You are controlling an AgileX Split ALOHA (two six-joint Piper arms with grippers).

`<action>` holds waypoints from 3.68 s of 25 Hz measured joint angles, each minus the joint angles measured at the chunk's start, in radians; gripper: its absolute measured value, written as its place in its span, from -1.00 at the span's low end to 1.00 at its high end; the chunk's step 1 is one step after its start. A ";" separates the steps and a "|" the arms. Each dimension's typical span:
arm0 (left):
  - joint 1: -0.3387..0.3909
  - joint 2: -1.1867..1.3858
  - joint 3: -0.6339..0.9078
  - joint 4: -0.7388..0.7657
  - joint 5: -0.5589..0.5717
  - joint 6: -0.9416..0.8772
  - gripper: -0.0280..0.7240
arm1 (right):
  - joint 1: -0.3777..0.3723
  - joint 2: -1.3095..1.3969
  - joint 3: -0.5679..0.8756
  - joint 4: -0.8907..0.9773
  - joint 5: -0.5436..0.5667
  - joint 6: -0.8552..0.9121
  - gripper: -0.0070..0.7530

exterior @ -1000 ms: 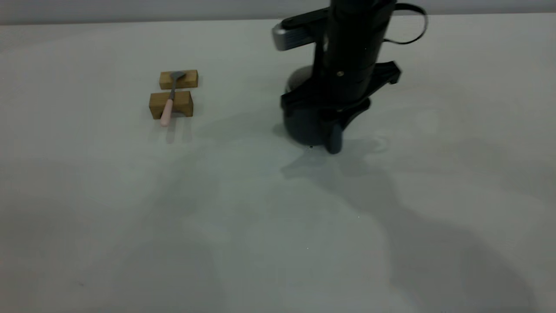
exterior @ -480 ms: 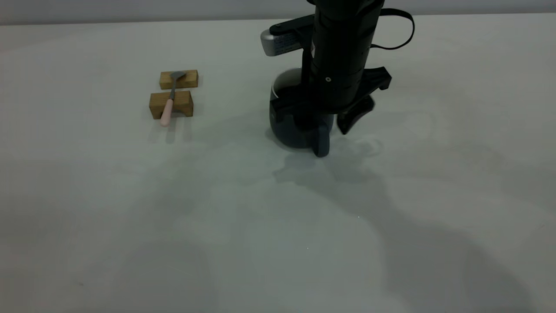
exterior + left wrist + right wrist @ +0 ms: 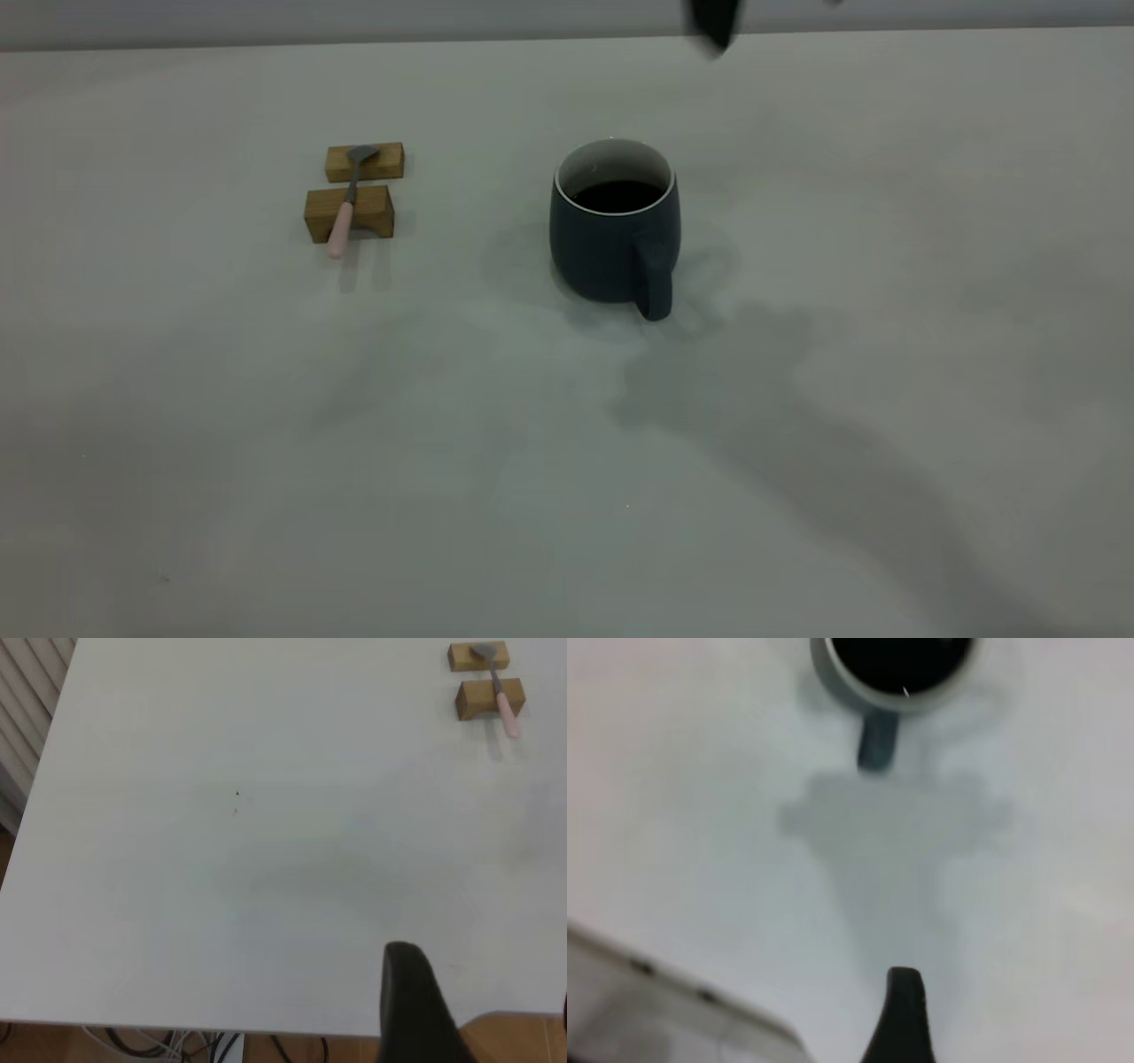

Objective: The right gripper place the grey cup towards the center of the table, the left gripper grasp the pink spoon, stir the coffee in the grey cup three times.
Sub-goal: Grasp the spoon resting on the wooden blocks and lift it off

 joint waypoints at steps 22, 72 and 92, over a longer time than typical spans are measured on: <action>0.000 0.000 0.000 0.000 0.000 0.000 0.34 | -0.037 -0.991 0.637 0.057 0.077 -0.210 0.80; 0.000 0.000 0.000 0.000 0.000 0.000 0.34 | -0.641 -1.790 0.986 0.130 0.042 -0.178 0.06; 0.000 0.887 -0.222 0.003 -0.392 -0.204 0.81 | -0.641 -1.790 0.986 0.130 0.044 -0.178 -0.36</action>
